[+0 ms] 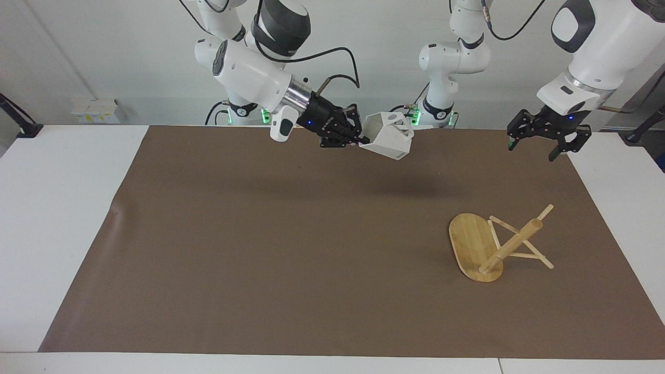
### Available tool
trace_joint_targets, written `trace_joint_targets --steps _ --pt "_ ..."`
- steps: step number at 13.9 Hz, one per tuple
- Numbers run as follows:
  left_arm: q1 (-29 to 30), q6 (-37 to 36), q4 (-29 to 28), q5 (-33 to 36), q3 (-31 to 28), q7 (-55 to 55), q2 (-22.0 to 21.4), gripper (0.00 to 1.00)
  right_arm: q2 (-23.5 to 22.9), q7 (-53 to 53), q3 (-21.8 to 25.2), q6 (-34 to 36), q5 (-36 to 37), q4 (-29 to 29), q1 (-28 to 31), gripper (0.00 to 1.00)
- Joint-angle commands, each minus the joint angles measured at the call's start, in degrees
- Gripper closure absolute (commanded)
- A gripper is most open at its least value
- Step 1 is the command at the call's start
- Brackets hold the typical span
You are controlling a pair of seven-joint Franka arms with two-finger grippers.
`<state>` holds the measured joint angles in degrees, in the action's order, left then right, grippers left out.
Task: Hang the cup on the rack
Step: 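Lift the white cup with the right gripper toward the wooden rack, then carry the cup toward the rack while the left gripper reaches the cup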
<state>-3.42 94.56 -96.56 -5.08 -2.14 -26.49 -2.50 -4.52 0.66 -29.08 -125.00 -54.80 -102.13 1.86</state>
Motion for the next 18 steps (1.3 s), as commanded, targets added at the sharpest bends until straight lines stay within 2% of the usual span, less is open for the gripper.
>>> trace_joint_targets --steps 1,8,12,14,18 --pt "0.1 4.3 -8.1 -5.9 -0.1 -5.5 -4.8 0.00 -0.3 0.8 -1.5 -0.8 -1.4 0.0 0.6 1.00" --pt "-0.4 9.6 -15.2 -16.2 -0.1 -30.3 -7.7 0.00 -1.3 2.0 -4.9 -3.9 -1.4 0.0 0.6 1.00" --pt "0.4 9.8 -17.7 -24.5 -0.1 -41.1 -8.6 0.00 -1.7 2.9 -6.2 -6.0 -1.4 0.0 0.5 1.00" --pt "0.6 9.7 -18.2 -26.5 -0.1 -47.3 -8.9 0.00 -2.2 2.9 -6.5 -7.7 -1.4 -0.3 0.2 1.00" --pt "0.5 10.0 -21.2 -30.9 -0.1 -53.2 -10.1 0.00 -2.5 2.9 -6.5 -8.0 -1.3 -0.3 0.0 1.00"
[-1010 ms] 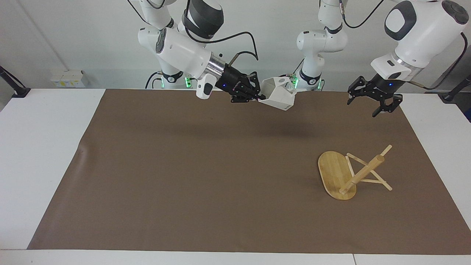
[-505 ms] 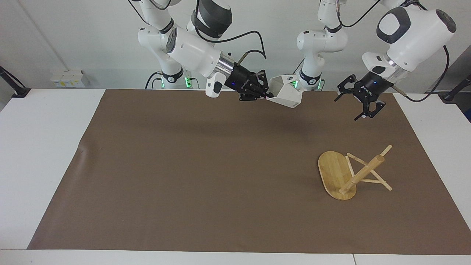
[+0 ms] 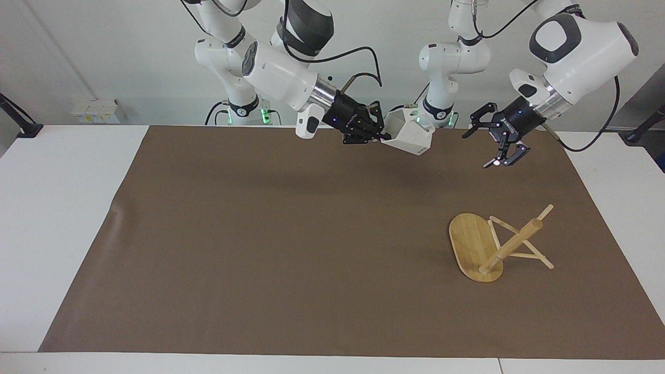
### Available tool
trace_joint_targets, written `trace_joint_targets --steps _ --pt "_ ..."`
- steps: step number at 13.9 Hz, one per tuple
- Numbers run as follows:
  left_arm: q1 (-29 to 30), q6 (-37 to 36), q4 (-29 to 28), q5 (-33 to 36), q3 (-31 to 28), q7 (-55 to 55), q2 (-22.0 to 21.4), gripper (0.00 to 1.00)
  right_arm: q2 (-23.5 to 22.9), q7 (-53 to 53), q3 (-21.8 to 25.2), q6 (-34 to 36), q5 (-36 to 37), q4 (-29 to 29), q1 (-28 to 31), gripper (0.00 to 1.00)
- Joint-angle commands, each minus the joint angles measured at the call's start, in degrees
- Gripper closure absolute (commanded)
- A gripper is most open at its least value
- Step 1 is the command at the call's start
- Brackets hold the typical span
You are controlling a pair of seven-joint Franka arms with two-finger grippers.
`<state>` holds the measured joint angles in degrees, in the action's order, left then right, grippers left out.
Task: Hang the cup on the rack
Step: 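Carry the cup toward the rack while the left gripper reaches the cup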
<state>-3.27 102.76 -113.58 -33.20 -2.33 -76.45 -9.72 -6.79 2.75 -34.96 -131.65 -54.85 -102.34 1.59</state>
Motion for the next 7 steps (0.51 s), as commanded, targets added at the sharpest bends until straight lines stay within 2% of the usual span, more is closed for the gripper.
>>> trace_joint_targets --steps 1,4,7 --pt "0.3 2.0 -5.3 -3.7 0.0 -3.4 -3.5 0.00 -0.2 0.8 -0.6 -1.4 -1.2 0.0 0.3 1.00" --pt "-0.6 4.0 -7.1 -7.7 0.2 -6.8 -4.0 0.00 -0.3 0.8 -0.7 -1.4 -1.2 0.1 0.2 1.00" --pt "-2.4 10.2 -12.8 -14.6 0.6 -6.9 -6.8 0.00 -0.7 1.2 -1.5 -3.0 -1.2 0.1 0.1 1.00"
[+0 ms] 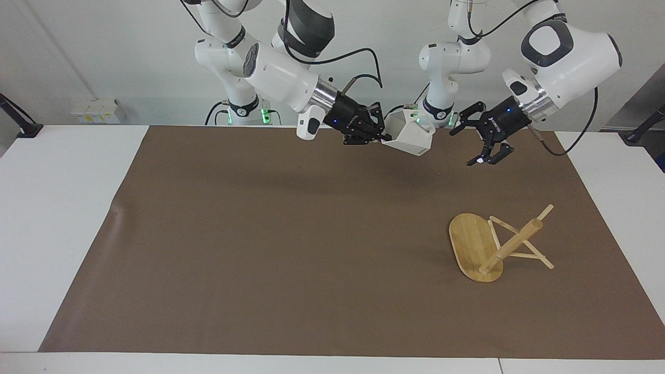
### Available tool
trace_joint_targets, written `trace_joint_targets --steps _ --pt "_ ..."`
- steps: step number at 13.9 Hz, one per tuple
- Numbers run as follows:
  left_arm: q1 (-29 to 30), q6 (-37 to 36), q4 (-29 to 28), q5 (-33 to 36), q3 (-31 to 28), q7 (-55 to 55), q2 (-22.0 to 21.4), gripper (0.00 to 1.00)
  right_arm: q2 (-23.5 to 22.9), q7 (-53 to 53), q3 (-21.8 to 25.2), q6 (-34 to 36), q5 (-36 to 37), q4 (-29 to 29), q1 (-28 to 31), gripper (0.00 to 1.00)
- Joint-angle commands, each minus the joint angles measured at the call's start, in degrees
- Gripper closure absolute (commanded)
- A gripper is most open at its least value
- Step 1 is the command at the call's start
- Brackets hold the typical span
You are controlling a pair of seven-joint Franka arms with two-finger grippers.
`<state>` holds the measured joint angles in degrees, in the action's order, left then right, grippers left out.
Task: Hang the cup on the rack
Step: 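Carry the cup toward the rack while the left gripper reaches the cup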
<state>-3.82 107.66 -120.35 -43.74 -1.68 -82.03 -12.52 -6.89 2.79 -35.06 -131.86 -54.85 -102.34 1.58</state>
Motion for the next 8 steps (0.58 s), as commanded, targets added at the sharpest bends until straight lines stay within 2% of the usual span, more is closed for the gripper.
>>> trace_joint_targets --steps 1,4,8 --pt "-2.9 6.3 -6.2 -4.7 -0.1 -1.5 -4.1 0.00 -1.4 2.0 -2.7 -5.3 -1.2 0.2 0.0 1.00" --pt "-7.4 9.0 -6.1 -8.7 -0.1 -2.1 -4.0 0.00 -2.7 2.3 -4.5 -8.6 -1.2 0.2 -0.1 1.00" --pt "-8.2 9.3 -6.0 -8.9 -0.1 -4.2 -3.9 0.00 -2.7 2.3 -4.5 -8.5 -0.9 0.1 -0.2 1.00"
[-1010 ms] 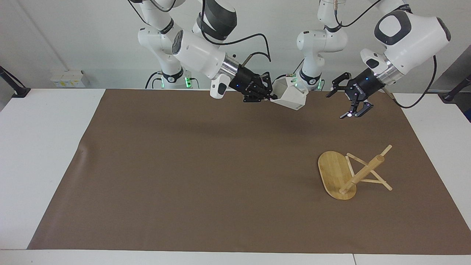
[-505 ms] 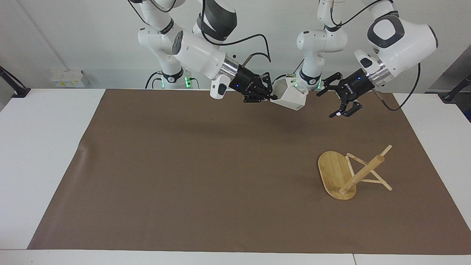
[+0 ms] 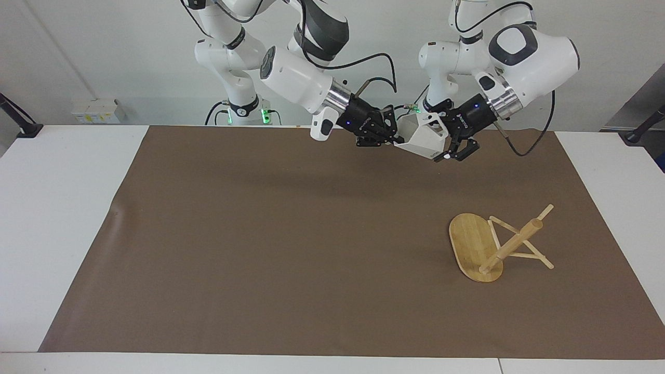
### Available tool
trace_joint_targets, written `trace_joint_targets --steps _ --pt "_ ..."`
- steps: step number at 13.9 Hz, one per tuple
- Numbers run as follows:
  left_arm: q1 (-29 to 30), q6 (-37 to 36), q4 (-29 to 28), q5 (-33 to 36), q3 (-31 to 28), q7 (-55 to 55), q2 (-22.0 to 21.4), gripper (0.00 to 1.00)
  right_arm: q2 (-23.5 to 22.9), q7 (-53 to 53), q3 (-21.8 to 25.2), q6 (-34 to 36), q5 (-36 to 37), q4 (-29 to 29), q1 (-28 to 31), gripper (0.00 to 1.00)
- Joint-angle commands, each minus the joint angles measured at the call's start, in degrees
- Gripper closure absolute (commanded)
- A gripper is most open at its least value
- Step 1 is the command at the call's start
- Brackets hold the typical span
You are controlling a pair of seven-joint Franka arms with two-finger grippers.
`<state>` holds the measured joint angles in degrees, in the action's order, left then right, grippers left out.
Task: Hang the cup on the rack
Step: 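Carry the cup toward the rack while the left gripper reaches the cup, then close the left gripper on the white cup beside the right gripper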
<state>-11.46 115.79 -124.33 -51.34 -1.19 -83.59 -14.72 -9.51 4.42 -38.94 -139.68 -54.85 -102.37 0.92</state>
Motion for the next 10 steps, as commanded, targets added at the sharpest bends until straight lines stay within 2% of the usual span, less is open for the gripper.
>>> trace_joint_targets --steps 1,10 --pt "-0.6 1.1 -2.0 -1.3 -0.6 -2.7 -1.7 0.00 -0.1 0.7 -0.6 -0.7 -0.8 0.2 0.5 1.00" --pt "-0.6 1.5 -1.6 -3.5 -0.6 -5.7 -1.5 0.00 -0.1 0.7 -0.6 -0.6 -0.7 0.2 0.5 1.00"
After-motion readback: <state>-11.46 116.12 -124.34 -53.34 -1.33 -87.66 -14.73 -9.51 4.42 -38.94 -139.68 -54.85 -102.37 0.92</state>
